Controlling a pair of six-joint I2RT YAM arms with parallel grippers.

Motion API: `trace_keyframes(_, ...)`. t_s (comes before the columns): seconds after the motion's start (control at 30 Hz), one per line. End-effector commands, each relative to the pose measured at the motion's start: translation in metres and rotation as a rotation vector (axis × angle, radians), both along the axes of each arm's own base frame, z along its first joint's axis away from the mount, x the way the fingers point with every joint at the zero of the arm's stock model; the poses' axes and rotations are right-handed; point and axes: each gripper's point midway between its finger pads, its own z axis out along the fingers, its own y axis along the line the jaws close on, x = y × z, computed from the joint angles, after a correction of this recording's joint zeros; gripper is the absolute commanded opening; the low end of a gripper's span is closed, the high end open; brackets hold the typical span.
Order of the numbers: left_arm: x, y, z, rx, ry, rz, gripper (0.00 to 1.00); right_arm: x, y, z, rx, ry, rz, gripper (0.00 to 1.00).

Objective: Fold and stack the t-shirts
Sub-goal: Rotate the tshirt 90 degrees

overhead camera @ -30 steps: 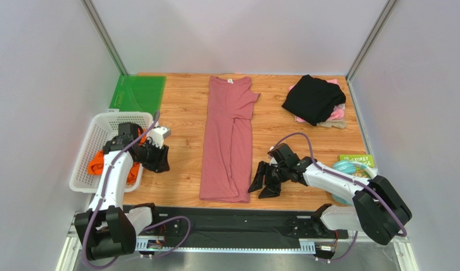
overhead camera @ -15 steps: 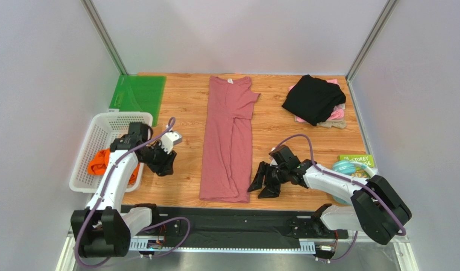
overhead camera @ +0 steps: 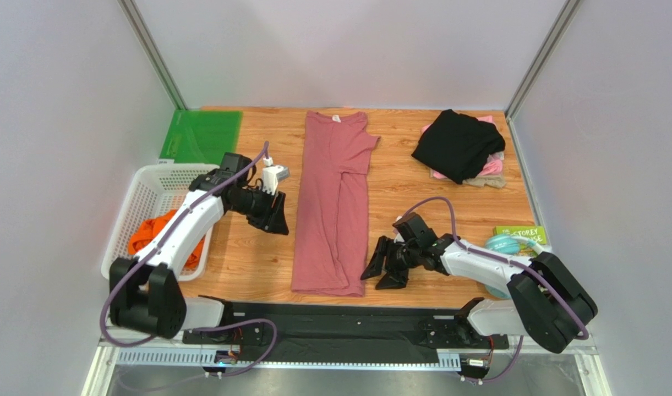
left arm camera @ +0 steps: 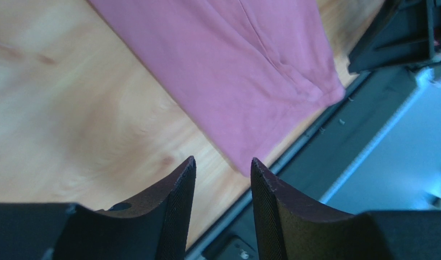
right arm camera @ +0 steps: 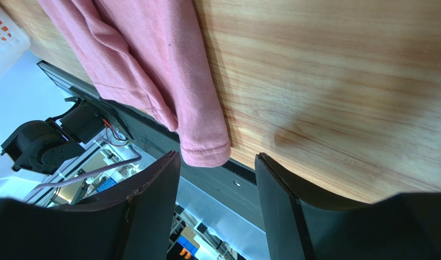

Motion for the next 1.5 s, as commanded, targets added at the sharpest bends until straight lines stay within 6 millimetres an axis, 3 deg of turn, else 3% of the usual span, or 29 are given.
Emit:
trace_keyframes(0.0,-0.039,-0.022,-0.004,-0.120,0.449,0.010,0.49,0.003,-0.001,0.008,-0.011,-0.036,0.003,0.59)
trace_keyframes(0.1,-0.037,-0.021,-0.029,-0.069,0.614,0.022,0.52,0.003,-0.003,0.008,-0.021,-0.036,-0.001,0.60)
trace_keyframes(0.17,-0.040,-0.030,-0.023,-0.137,0.691,-0.009,0.51,0.002,-0.004,0.006,-0.029,-0.030,-0.003,0.60)
trace_keyframes(0.27,-0.051,-0.031,-0.029,-0.160,0.725,-0.023,0.53,0.002,-0.003,0.003,-0.037,-0.015,0.001,0.60)
trace_keyframes(0.37,-0.059,-0.020,-0.044,-0.102,0.747,0.021,0.51,0.007,0.002,0.004,-0.037,-0.011,0.010,0.60)
trace_keyframes(0.5,-0.059,-0.010,-0.048,-0.019,0.662,0.069,0.51,0.015,0.010,0.005,-0.037,-0.004,0.030,0.60)
trace_keyframes(0.53,-0.060,-0.006,-0.052,0.026,0.633,0.074,0.55,0.020,0.014,0.010,-0.029,-0.017,0.036,0.60)
trace_keyframes(0.6,-0.058,-0.005,-0.042,0.044,0.555,0.079,0.74,0.023,0.016,0.009,-0.032,-0.014,0.041,0.60)
trace_keyframes(0.67,-0.060,-0.007,-0.038,0.096,0.478,0.040,0.78,0.027,0.020,0.013,-0.026,-0.024,0.045,0.60)
trace_keyframes(0.7,-0.062,-0.011,-0.032,0.096,0.451,0.039,0.97,0.028,0.021,0.013,-0.026,-0.020,0.045,0.60)
trace_keyframes(0.9,-0.082,-0.035,-0.024,0.077,0.438,-0.084,1.00,0.033,0.025,0.020,-0.017,-0.029,0.039,0.60)
trace_keyframes(1.0,-0.063,-0.036,0.000,0.085,0.349,-0.106,1.00,0.034,0.026,0.024,-0.003,-0.037,0.026,0.60)
trace_keyframes(1.07,-0.039,-0.034,0.036,0.066,0.197,-0.088,1.00,0.034,0.028,0.029,0.010,-0.048,0.027,0.60)
trace_keyframes(1.13,-0.004,-0.025,0.063,0.027,-0.019,0.007,1.00,0.033,0.029,0.032,0.017,-0.056,0.027,0.60)
trace_keyframes(1.17,0.000,-0.019,0.090,-0.007,-0.165,0.023,1.00,0.033,0.028,0.036,0.022,-0.063,0.027,0.60)
trace_keyframes(1.23,0.024,-0.005,0.107,0.036,-0.398,0.074,1.00,0.032,0.027,0.040,0.026,-0.079,0.031,0.60)
trace_keyframes(1.27,0.027,0.003,0.118,0.056,-0.493,0.085,1.00,0.033,0.027,0.043,0.033,-0.091,0.029,0.60)
trace_keyframes(1.37,0.038,0.021,0.100,0.120,-0.523,0.175,1.00,0.031,0.025,0.043,0.038,-0.098,0.032,0.60)
trace_keyframes(1.4,0.037,0.027,0.078,0.119,-0.450,0.242,1.00,0.030,0.025,0.043,0.041,-0.100,0.035,0.60)
trace_keyframes(1.47,0.038,0.022,0.065,0.057,-0.383,0.295,1.00,0.027,0.024,0.043,0.044,-0.102,0.033,0.60)
